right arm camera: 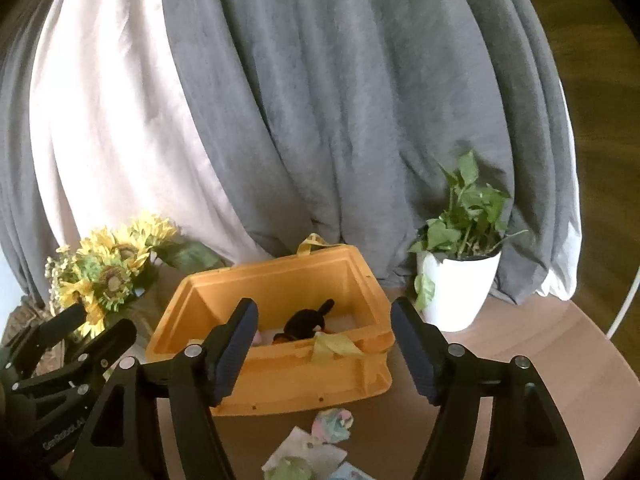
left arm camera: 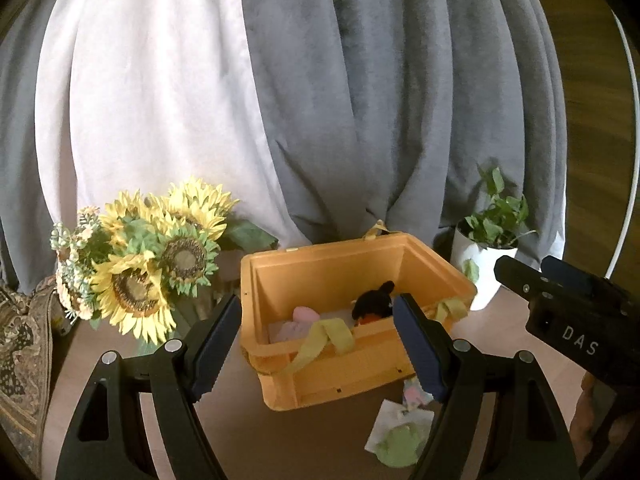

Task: Organize soft objects
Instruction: 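Withdraw both tools from the crate toward the frog and tissue pack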

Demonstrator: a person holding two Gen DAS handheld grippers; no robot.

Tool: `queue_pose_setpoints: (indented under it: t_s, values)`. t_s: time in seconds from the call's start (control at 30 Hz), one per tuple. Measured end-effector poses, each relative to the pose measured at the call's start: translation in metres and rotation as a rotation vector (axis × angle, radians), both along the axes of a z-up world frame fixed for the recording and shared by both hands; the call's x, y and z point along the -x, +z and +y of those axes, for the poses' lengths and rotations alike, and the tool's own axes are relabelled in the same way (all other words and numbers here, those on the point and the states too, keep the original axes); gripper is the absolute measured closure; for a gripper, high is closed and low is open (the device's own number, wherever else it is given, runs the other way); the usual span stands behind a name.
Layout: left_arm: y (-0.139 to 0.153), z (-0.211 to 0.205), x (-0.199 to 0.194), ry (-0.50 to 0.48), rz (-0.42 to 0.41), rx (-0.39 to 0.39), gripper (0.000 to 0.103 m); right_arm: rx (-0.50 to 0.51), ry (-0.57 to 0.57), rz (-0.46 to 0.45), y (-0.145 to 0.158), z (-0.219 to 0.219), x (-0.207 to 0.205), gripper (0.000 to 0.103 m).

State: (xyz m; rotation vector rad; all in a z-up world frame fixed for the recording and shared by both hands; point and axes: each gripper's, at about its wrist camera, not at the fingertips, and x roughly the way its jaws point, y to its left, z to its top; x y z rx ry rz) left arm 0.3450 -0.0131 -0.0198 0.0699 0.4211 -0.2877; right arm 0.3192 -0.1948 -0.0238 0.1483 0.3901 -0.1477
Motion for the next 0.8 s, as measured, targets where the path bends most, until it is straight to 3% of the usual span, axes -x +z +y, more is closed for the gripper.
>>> queue_pose_setpoints:
  t_s: [0.8]
  values:
    - [-0.034, 0.013, 0.056, -0.101, 0.063, -0.040, 0.025, -0.036, -0.062, 0.087, -0.034, 0.018, 0.068, 0.030]
